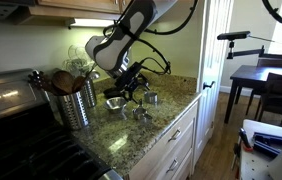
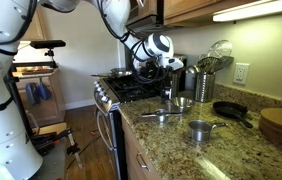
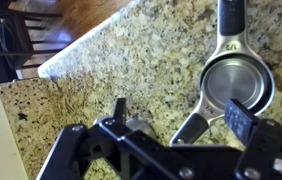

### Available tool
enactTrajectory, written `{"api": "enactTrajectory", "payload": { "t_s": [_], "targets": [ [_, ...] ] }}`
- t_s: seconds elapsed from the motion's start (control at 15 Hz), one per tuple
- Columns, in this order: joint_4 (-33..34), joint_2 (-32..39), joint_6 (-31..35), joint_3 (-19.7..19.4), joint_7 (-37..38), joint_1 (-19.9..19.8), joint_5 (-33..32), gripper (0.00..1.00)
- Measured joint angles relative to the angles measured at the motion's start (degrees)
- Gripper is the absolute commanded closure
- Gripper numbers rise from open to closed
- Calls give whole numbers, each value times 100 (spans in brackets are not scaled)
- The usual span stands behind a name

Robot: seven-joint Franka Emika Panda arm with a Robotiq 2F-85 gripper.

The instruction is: Unstack the silver measuring cups

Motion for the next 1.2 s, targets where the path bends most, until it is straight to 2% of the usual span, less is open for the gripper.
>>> {"api": "enactTrajectory", "payload": {
  "t_s": [0.33,0.67,0.8,0.87,1.0,1.2],
  "targets": [
    [-18,-138,589,-208,216,-405,444,0],
    [-105,-138,1177,-255,382,-542,809,0],
    [-172,-137,1372,-255,460,-542,944,9],
    [-210,-137,1460,-255,525,-542,1014,4],
    [-293,-136,1584,-255,736,-541,1064,0],
    [-398,-110,1694,-259,1042,-541,1070,0]
  ]
}}
